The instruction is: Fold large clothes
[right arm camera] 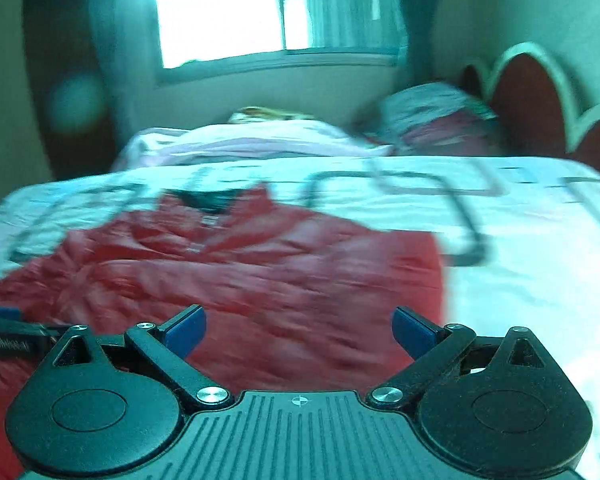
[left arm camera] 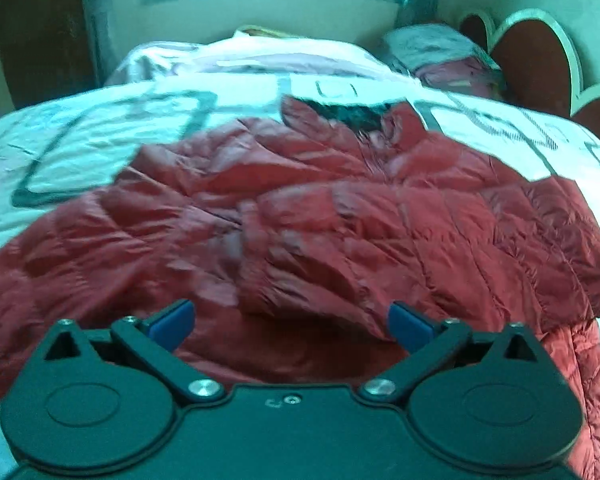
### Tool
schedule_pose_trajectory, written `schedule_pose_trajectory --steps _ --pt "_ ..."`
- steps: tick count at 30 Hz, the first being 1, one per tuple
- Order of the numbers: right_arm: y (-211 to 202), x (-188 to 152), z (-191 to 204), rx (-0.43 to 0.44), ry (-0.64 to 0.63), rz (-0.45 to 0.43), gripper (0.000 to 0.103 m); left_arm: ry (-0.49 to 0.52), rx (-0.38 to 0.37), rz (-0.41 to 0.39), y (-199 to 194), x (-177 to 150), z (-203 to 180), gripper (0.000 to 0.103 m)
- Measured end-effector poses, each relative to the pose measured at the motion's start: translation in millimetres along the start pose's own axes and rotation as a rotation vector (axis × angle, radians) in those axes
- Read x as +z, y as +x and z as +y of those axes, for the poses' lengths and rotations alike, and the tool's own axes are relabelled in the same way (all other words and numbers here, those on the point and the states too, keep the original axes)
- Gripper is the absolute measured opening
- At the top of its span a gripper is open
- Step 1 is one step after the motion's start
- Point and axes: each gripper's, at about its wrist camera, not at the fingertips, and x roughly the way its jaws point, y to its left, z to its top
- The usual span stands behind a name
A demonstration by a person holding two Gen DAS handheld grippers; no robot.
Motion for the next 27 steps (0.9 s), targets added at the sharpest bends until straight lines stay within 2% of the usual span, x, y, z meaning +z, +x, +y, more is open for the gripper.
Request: schedule_pose_trajectory --steps 2,4,5,6,7,8,9,11,13,15,17,20,23,24,25,26,27 --pt "5 -12 -13 -0.043 -0.003 0.022 0.099 -0.025 0.010 0.037 14 1 0 0.100" --pt "9 -27 -29 -0.064 0.013 0.051 0.099 -0.079 0.015 0.048 24 1 8 0.089" --pt "14 -33 -33 -0.068 0.015 0.066 0.098 -0.116 0.007 0.044 27 1 13 0.074" --pt "18 -38 -36 -0.073 0.012 0.080 0.098 -0.152 -0.007 0.023 26 1 18 0.053" --pt "26 -42 -35 -0.079 0.007 0.090 0.098 -0.187 -0.024 -0.002 24 1 22 0.042" --pt "30 -47 -37 -0.080 0.001 0.092 0.098 -0.215 -0.045 -0.018 23 3 26 0.024" --pt "35 -48 -37 -0.086 -0.006 0.099 0.098 -0.233 -0.054 -0.026 21 5 30 0.014" --pt "41 -50 -39 -0.078 -0.004 0.098 0.098 -0.251 -0.053 -0.067 14 10 36 0.006" --pt "46 -47 -36 -0.062 0.007 0.094 0.095 -0.249 -0.055 -0.113 3 15 41 0.006" --pt "52 -41 -32 -0.036 0.018 0.102 0.062 -0.241 -0.037 -0.135 -5 17 48 0.006" --pt "62 -37 -32 -0.012 0.052 0.121 0.061 -0.229 0.006 -0.128 -2 12 56 0.006" --pt "73 -38 -35 -0.026 0.076 0.153 0.061 -0.240 0.047 -0.072 15 -3 65 0.006" --pt "79 -45 -47 0.009 0.130 0.185 0.048 -0.176 0.082 -0.083 22 -11 57 0.006" --pt "77 -44 -49 0.009 0.130 0.192 0.036 -0.174 0.088 -0.083 22 -10 55 0.006" --pt "74 -44 -51 0.019 0.131 0.199 0.030 -0.175 0.087 -0.079 22 -9 55 0.007" --pt "72 -44 -53 0.028 0.144 0.207 0.022 -0.172 0.088 -0.077 21 -8 55 0.012" --pt "70 -45 -56 0.032 0.156 0.212 0.021 -0.163 0.094 -0.074 20 -7 56 0.022"
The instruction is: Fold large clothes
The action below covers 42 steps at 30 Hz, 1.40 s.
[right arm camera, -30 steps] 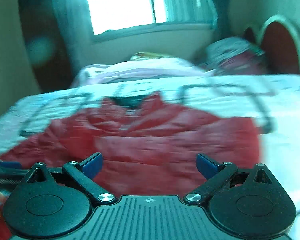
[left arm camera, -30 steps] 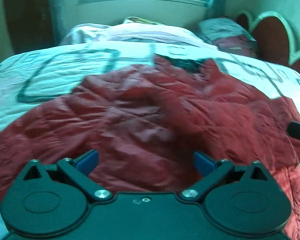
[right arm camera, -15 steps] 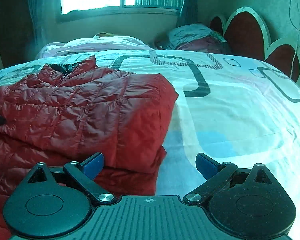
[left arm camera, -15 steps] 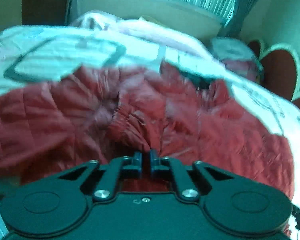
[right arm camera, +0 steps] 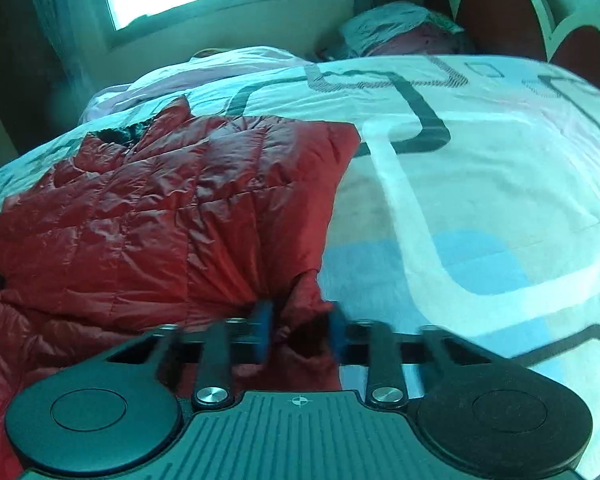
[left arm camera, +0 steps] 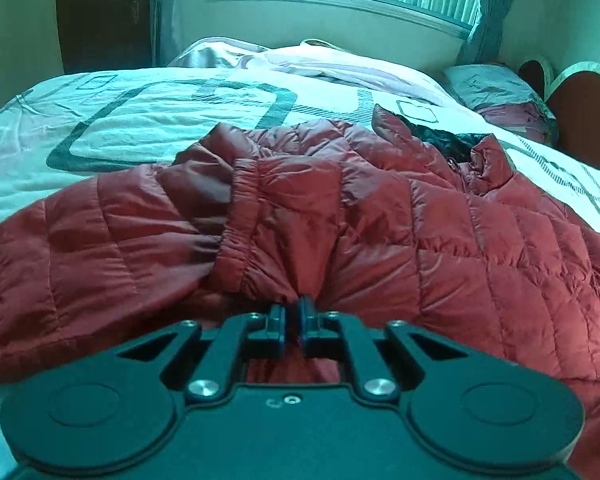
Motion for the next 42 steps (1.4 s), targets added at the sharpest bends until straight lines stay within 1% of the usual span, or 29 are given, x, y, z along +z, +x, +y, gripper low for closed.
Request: schedule_pose_trajectory --steps 2,3,5,7,8,10,12,14,18,19,20,21,23,24,25,27,28,29,30,31,32,33,34,36,38,40,42 --pt "-3 1 -4 -0.005 0.017 0.012 0.020 0.031 0.024 0.003 -4 1 -1 0.035" --pt "-7 3 -4 -0.012 0.010 0.013 0.020 0.042 0.033 -0.002 -6 3 -1 0.051" --pt "-25 9 -2 -0.054 0.006 -0.048 0.022 0.050 0.077 -0.032 -17 4 0 0.073" --pt "-38 17 -1 -0.045 0.001 -0.096 0.030 0.055 0.118 -0.103 -36 2 5 0.073" --pt "-42 23 2 -0.043 -0.012 -0.121 0.032 0.054 0.119 -0.121 -42 3 6 0.072" --pt "-36 34 10 -0.055 -0.052 -0.137 0.032 0.064 0.078 -0.139 -46 8 1 0.072" --pt "-22 46 22 -0.048 -0.074 -0.146 0.033 0.092 0.052 -0.128 -36 17 -11 0.071" --pt "-7 55 30 -0.049 -0.092 -0.148 0.034 0.106 0.047 -0.134 -22 26 -22 0.071" --pt "22 71 42 -0.060 -0.113 -0.132 0.034 0.143 0.096 -0.108 17 34 -33 0.068" --pt "29 74 42 -0.062 -0.114 -0.131 0.034 0.144 0.118 -0.097 26 34 -31 0.068" --pt "37 77 42 -0.074 -0.124 -0.126 0.034 0.140 0.134 -0.069 36 33 -28 0.069" --pt "48 76 39 -0.084 -0.136 -0.113 0.034 0.119 0.125 -0.040 43 30 -23 0.070" --pt "68 73 35 -0.103 -0.171 -0.065 0.034 0.078 0.107 -0.029 46 27 -14 0.072" --pt "79 70 29 -0.095 -0.181 -0.059 0.034 0.078 0.107 -0.026 46 27 -14 0.071" --pt "80 70 26 -0.088 -0.185 -0.065 0.034 0.083 0.110 -0.022 46 27 -14 0.071" --pt "78 75 27 -0.094 -0.181 -0.038 0.035 0.080 0.112 -0.012 46 28 -14 0.071" --pt "71 79 30 -0.105 -0.175 -0.040 0.035 0.090 0.118 -0.012 42 29 -16 0.068" --pt "59 78 34 -0.093 -0.173 -0.092 0.035 0.111 0.120 -0.023 38 30 -19 0.068" --pt "52 77 40 -0.082 -0.182 -0.113 0.035 0.135 0.127 -0.032 38 28 -23 0.069" --pt "52 73 45 -0.067 -0.193 -0.100 0.035 0.148 0.132 -0.032 40 26 -24 0.071" --pt "57 67 49 -0.050 -0.216 -0.071 0.035 0.140 0.134 -0.031 43 24 -22 0.075" --pt "66 60 52 -0.063 -0.244 -0.045 0.035 0.118 0.133 -0.032 44 25 -19 0.077" --pt "71 54 50 -0.066 -0.255 -0.060 0.035 0.105 0.129 -0.025 45 26 -17 0.078" --pt "70 59 49 -0.068 -0.228 -0.039 0.036 0.111 0.130 -0.016 43 29 -17 0.078" --pt "61 64 52 -0.079 -0.227 -0.039 0.036 0.121 0.136 -0.017 37 30 -17 0.075" --pt "38 59 60 -0.037 -0.218 -0.076 0.036 0.114 0.129 -0.030 27 30 -16 0.073" --pt "23 47 72 -0.007 -0.237 -0.082 0.036 0.100 0.117 -0.036 15 27 -12 0.074"
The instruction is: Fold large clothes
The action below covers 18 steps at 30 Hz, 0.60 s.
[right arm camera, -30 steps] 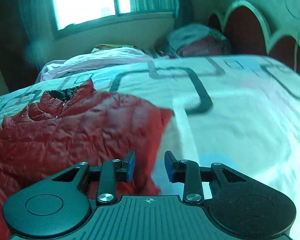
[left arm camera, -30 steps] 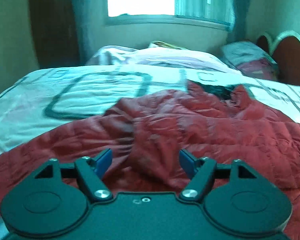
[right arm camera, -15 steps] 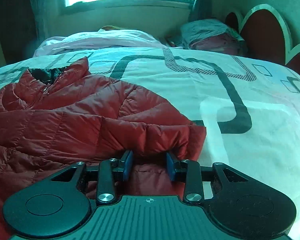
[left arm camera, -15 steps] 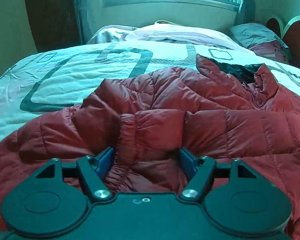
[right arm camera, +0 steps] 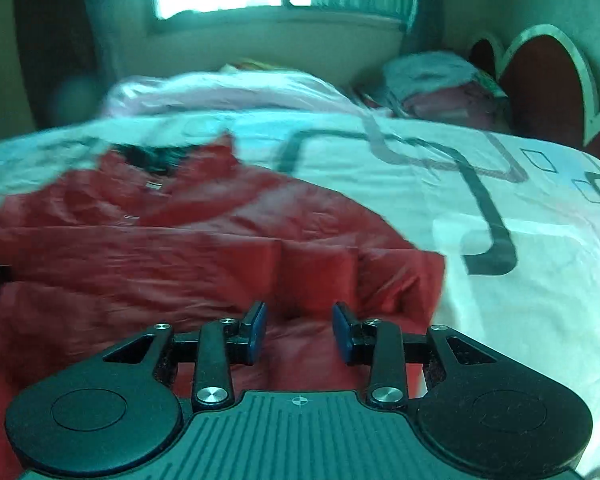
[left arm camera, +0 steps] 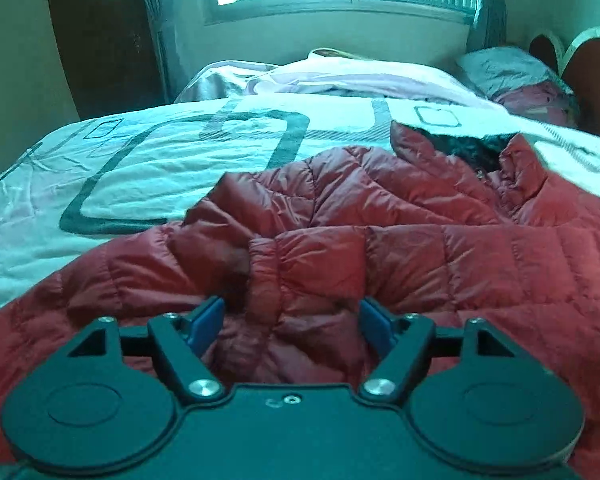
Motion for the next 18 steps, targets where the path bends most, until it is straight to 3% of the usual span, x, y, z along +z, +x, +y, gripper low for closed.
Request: schedule_pose_trajectory --steps 4,7,14,18 --pt "-11 -24 30 0.005 -0.070 0.018 0.036 -0.044 -0.010 0.014 -22 -9 15 0.076" --pt "10 -41 35 -0.003 -0.089 0.074 0.036 -0.081 0.001 0.021 -41 -21 37 0.079" --pt "15 -43 34 -0.022 -0.065 0.054 0.037 -0.146 0.064 0.044 -65 -44 87 0.079" --pt "15 -36 36 -0.028 -0.080 0.092 0.037 -0.196 0.068 0.051 -73 -50 104 0.079"
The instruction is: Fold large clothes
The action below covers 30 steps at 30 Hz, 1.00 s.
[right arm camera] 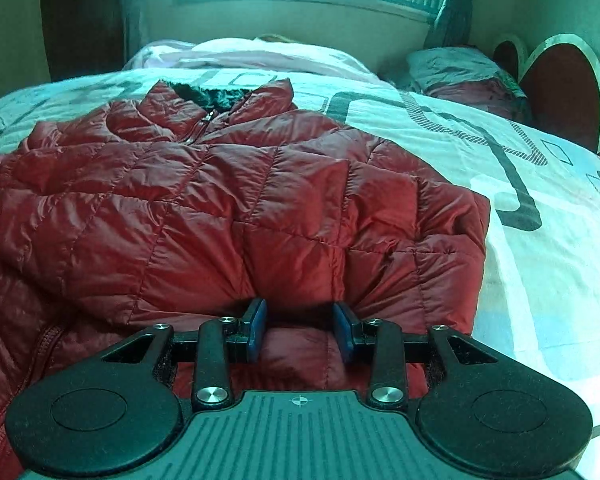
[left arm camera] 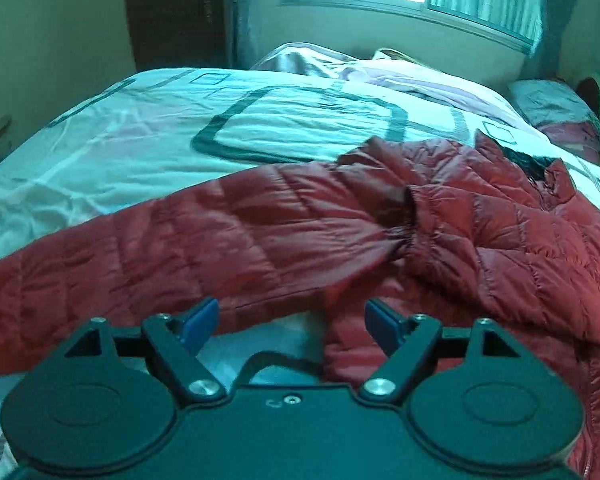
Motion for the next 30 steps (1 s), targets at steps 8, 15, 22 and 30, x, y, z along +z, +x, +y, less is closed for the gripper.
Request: schedule_pose_trajectory --steps 8,15,22,30 --pt "-13 11 16 -0.023 0.002 -0.017 0.037 -0.072 0.062 0.013 -14 -15 49 0.079" --pt "4 10 53 -0.002 -0.046 0.004 0.037 -0.163 0.154 0.017 -24 -22 106 0.079" --pt "4 9 57 -0.022 -0.050 0.002 0.037 -0.392 0.234 0.054 -35 -41 182 0.082" --pt "3 10 57 -0.030 -0.045 0.003 0.037 -0.680 0.238 0.063 -31 -61 249 0.083"
